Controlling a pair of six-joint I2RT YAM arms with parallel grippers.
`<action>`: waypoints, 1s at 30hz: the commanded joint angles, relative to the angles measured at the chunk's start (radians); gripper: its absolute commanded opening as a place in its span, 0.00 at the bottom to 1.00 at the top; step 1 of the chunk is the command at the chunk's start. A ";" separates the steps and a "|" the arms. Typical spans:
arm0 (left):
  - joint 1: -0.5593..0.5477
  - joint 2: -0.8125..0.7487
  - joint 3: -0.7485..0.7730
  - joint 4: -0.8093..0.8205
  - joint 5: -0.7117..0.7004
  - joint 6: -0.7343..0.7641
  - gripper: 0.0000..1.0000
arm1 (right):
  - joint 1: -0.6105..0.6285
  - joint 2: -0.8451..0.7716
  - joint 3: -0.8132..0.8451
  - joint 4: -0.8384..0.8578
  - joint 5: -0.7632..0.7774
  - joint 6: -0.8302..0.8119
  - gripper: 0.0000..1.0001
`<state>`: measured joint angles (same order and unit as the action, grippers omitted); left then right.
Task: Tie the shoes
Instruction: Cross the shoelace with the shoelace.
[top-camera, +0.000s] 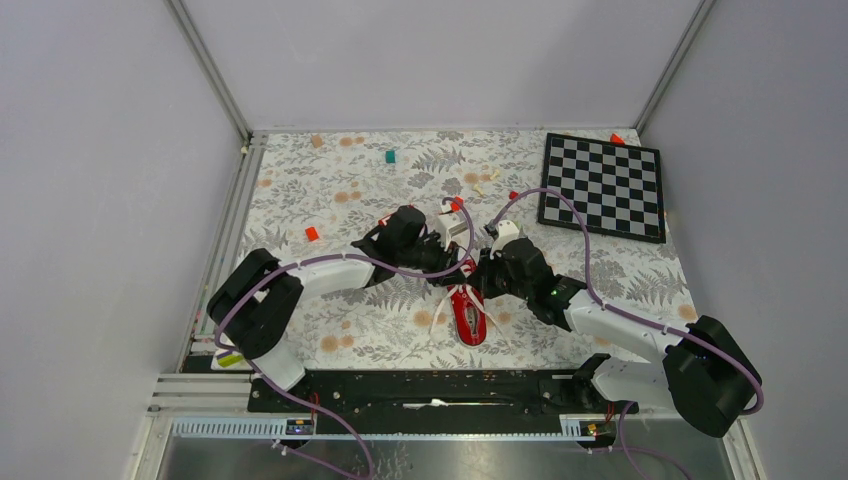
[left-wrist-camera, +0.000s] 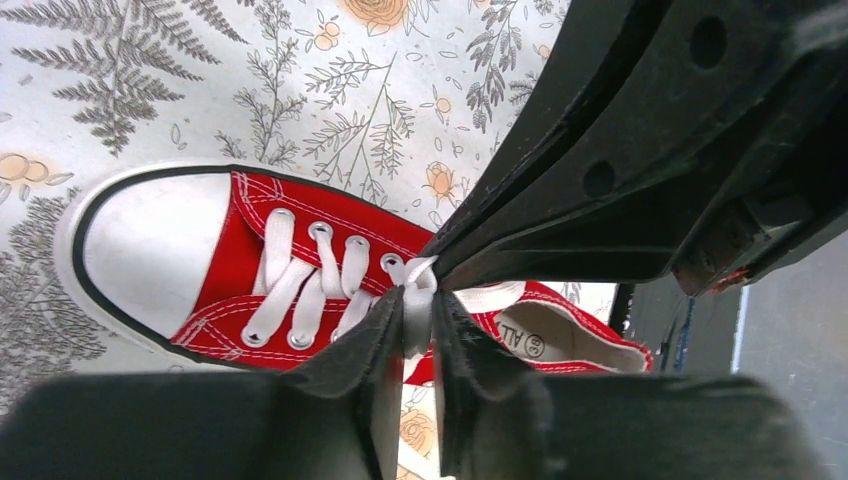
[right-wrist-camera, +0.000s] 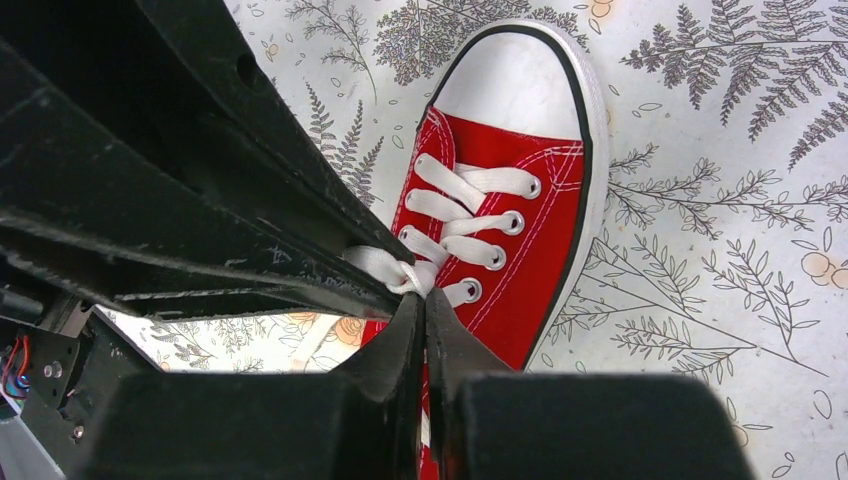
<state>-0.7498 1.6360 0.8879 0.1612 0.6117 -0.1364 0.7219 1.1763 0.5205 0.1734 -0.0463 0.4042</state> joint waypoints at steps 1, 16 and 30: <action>-0.003 0.018 0.024 0.056 0.016 -0.010 0.12 | 0.010 -0.014 0.042 0.023 -0.009 -0.009 0.00; -0.001 -0.050 -0.007 -0.015 -0.119 -0.056 0.00 | 0.009 -0.048 0.054 -0.021 -0.018 0.028 0.23; -0.001 -0.090 -0.020 -0.030 -0.159 -0.068 0.00 | -0.025 -0.018 0.117 -0.109 -0.015 -0.006 0.28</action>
<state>-0.7536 1.5902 0.8726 0.1020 0.4850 -0.2012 0.7116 1.1473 0.5728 0.0978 -0.0647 0.4240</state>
